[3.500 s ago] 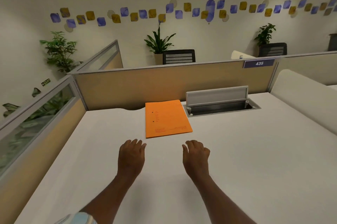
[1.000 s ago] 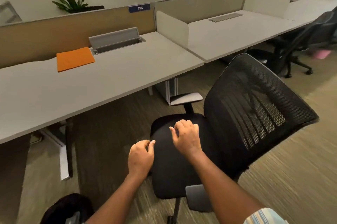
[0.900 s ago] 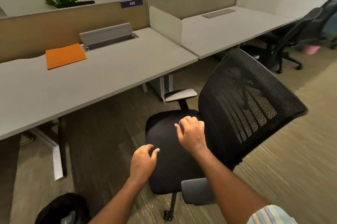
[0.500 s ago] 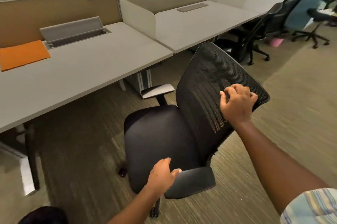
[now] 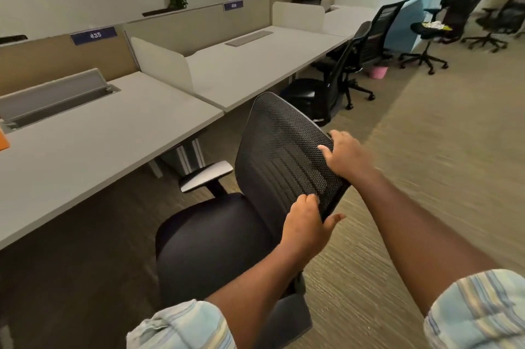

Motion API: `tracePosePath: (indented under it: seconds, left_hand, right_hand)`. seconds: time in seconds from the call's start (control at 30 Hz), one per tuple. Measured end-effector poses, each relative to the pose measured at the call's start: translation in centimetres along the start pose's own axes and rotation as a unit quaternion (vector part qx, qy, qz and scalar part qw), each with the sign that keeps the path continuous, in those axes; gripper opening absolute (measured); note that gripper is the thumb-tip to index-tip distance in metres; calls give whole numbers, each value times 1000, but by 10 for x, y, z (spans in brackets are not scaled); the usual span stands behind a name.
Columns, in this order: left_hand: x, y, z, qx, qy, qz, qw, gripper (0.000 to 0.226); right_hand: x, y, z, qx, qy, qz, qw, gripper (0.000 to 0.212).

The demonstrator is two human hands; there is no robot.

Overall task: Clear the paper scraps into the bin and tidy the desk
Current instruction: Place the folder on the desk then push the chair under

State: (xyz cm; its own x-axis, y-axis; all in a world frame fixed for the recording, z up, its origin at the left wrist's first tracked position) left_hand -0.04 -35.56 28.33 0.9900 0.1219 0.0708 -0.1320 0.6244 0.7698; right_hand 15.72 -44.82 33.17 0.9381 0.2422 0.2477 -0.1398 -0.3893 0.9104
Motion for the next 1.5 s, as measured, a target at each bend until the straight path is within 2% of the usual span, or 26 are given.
tracePosePath:
  seconds: [0.13,0.23,0.47,0.67,0.8,0.9,1.0,1.2,1.37,1.47,1.5]
  left_hand:
    - [25,4,17,2,-26,33,999,53]
    - [38,5,24,-3,-29,21,999,54]
    - [54,-8,32,23,41,-67,997,94]
    - [44,-14,38,48,81,-75,993,82]
    - [28,-10,34,62,67,-82,992,83]
    - [8,-8,29,70,48,-93,992,85]
    - [-15,-4,21,67,31,-108,991,86]
    - [-69,14,4,79,1,-164,983,89]
    - [-108,36,-2,81,42,-192,977,91]
    - [-127,55,19,3,74,-136,988,125]
    - [-129,60,28,-12,74,-109,991,128]
  right_hand:
    - [9,-3,-7,2,9,-43,999,40]
    - [11,-8,-9,27,5,-43,999,38]
    - [12,-8,-8,46,-28,-55,997,46]
    - [12,-4,-11,99,-47,-45,993,32]
    - [16,0,-6,131,-87,-47,986,21]
    - [20,2,1,117,-113,-74,984,23]
    - [20,-1,1,87,-90,-96,987,29]
    - [14,4,1,99,-34,-113,988,43]
    - [8,11,5,78,-13,-120,990,42]
    - [0,16,10,20,34,-122,992,51]
    - [-4,17,12,-1,58,-127,990,51]
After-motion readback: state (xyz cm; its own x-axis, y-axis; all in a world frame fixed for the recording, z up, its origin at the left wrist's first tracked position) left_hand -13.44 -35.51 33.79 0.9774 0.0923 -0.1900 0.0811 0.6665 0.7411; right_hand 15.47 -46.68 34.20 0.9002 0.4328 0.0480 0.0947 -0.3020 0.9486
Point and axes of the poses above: each hand's wrist, its own x-axis towards the middle knuckle, its own y-axis out of the back of the hand, z = x × y, the point moved 1 cm from there along x, towards the middle knuckle, and after that the axes turned 1 degree about x, right-handed, at the moved point
